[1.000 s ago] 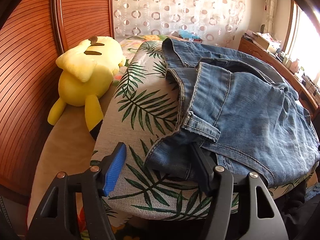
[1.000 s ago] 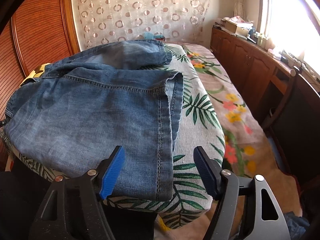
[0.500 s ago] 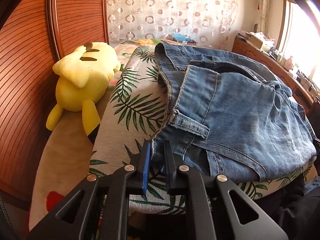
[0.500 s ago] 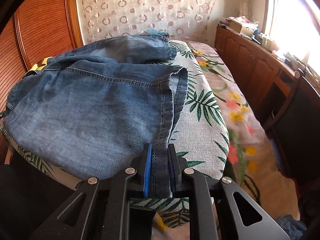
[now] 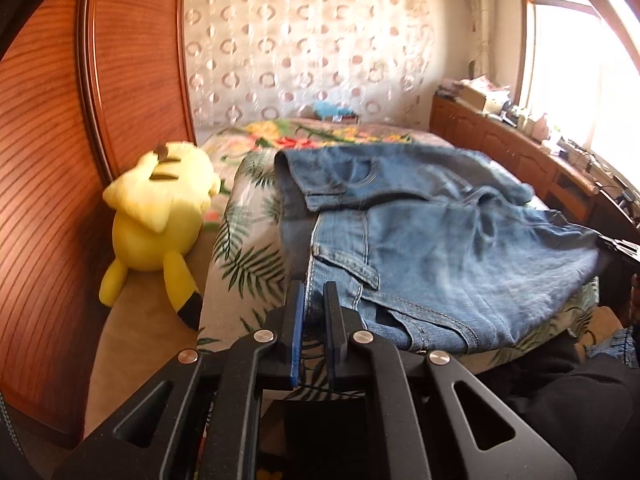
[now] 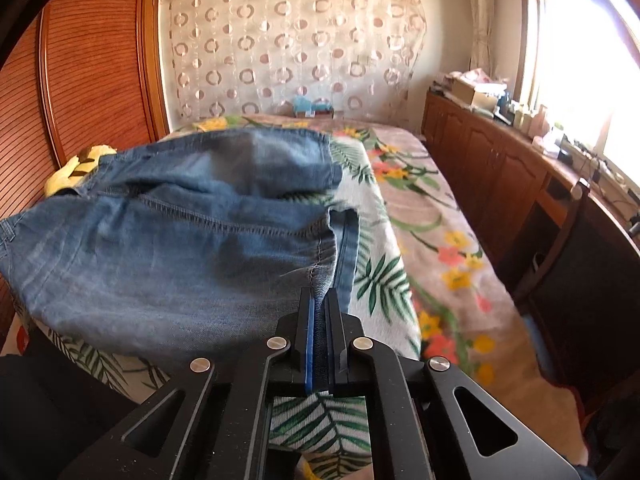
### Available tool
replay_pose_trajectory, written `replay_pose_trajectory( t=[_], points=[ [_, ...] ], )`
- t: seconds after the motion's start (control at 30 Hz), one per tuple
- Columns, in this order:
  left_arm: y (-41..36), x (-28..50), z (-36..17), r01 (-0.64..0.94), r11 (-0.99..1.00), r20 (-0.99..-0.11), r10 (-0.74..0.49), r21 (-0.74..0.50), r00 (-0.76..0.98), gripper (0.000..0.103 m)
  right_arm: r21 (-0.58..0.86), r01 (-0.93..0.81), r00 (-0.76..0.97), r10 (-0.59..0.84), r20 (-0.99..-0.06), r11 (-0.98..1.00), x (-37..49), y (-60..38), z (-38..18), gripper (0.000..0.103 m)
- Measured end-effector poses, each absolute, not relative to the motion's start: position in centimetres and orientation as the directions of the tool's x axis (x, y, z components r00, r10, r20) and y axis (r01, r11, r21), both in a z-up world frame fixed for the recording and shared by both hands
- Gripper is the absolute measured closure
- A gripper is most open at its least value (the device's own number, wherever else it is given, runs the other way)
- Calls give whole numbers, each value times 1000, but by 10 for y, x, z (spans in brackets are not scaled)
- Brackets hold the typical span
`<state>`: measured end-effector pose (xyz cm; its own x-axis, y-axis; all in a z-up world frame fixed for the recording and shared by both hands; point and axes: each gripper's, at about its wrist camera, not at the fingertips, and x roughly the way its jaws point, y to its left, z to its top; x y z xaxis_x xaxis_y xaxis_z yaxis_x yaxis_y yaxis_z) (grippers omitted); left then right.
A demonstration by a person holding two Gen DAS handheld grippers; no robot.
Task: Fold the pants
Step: 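Lift the gripped jeans edge upward with both grippers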
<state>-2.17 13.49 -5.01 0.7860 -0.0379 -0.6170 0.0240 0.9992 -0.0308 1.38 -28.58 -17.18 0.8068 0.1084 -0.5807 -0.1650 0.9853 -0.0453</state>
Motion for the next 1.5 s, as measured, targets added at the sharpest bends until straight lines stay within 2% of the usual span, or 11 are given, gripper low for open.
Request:
replay_pose_trajectory(
  t=[0.17,0.3,0.83,1.0,1.27,1.37,1.4,1.43,1.5],
  points=[
    [131,-30,-27,43,999,-572,-53,-31,819,94,-54,-142,847,93,-523,988,2,-292,-153,100],
    [135,-23,-30,31,999,-579,-41,-27,814,94,-41,-137,862,98,-497,990,-6,-296,-148,100],
    [128,17,-34,48,999,-567,-51,-20,822,94,-69,-192,873,139,-467,979,30,-273,-150,100],
    [119,28,-37,62,998,-574,-60,-17,817,94,-52,-267,844,208,-494,962,63,-251,-158,100],
    [111,29,-47,75,997,-594,-73,-22,801,94,0,-404,720,318,-617,915,104,-212,-208,99],
    [111,29,-49,73,997,-599,-72,-24,797,94,24,-391,722,322,-613,920,101,-223,-207,89],
    [111,29,-49,71,997,-601,-71,-24,796,94,28,-383,727,320,-608,923,98,-230,-204,81],
    [111,29,-49,71,997,-601,-72,-25,796,94,26,-372,736,311,-601,928,93,-236,-202,69],
    [111,29,-49,71,997,-601,-71,-25,796,94,23,-344,755,291,-587,939,84,-247,-193,59]
  ],
)
